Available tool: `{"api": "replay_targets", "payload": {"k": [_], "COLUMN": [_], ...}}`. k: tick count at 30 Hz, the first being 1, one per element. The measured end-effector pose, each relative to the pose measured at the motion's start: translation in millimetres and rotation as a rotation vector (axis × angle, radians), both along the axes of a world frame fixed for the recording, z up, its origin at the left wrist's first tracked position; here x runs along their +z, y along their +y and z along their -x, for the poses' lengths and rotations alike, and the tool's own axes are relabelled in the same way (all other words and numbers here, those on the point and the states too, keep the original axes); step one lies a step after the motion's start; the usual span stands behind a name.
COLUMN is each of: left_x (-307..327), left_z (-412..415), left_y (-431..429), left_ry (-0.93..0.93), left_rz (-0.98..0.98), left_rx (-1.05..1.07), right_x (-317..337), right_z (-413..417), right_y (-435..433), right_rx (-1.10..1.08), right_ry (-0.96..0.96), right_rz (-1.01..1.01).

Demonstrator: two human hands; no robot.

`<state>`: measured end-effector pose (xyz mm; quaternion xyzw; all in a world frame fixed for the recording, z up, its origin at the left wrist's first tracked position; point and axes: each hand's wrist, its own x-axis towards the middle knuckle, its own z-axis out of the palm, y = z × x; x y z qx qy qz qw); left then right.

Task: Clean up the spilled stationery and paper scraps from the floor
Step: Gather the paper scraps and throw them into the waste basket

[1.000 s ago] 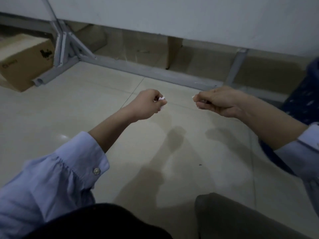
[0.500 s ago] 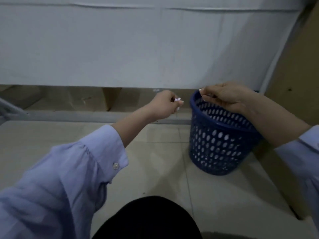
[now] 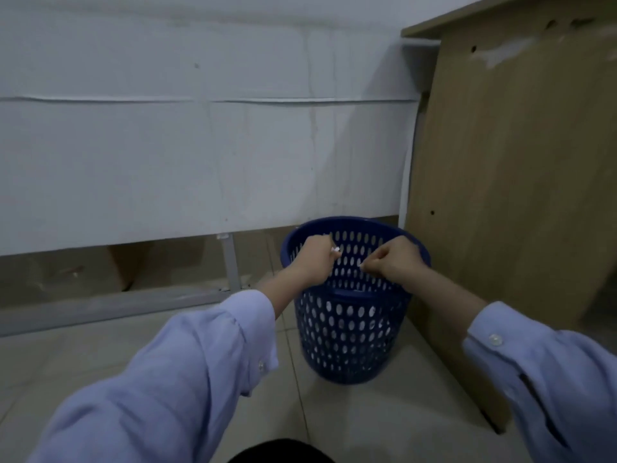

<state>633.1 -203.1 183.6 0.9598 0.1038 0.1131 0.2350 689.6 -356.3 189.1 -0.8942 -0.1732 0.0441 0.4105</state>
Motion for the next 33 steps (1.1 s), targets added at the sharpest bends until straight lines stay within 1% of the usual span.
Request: {"api": "replay_targets", "payload": {"k": [2,3,5,7,10,14,18,20,23,27,33], "left_x": [-7,-11,-17,-20,-25,-32,-36,-35,-33,-34,-38], "left_z": [-6,-6,-9,-10,-13,-14,-15,-14,-14,-17,-15], "left_y": [0,1,0,1,3,1,1,1,-2,-3,-1], "left_ry": [-0.002,0.006,0.058,0.094,0.078,0.063,-0.028,-0.034,-0.023,0.021,0.014], "left_rz": [-0.006,-0.019,-0.051,-0.07,-0.062,-0.125,-0.14,-0.157,-0.166,-0.123,-0.088], "left_rx": [0.001,0.002,0.0,-0.009,-0.037,-0.045,-0.018,-0.022,-0.005,0.01,-0.014], "right_x": [-11,-16,-24,-29,-35,-42,-42,-43,-44,-44,-46], "right_z": [-2,-2,-5,-6,-10,-12,-13,-14,-15,-15,-15], "right_y": [2,2,2,2,4,5,5,5,5,5,7], "right_rx": [0.044,0.065,0.09,0.105,0.133,0.142,0.112,0.084,0.08,0.073,0.078], "right_ry": [-0.134,-0.168,-0.209,-0.232,-0.284,-0.311,-0.413,-0.407,-0.343,-0.285,-0.344], "right_rz": [0.105,0.14,0.17,0.149,0.18,0.24,0.239,0.225,0.204,0.183,0.246]}}
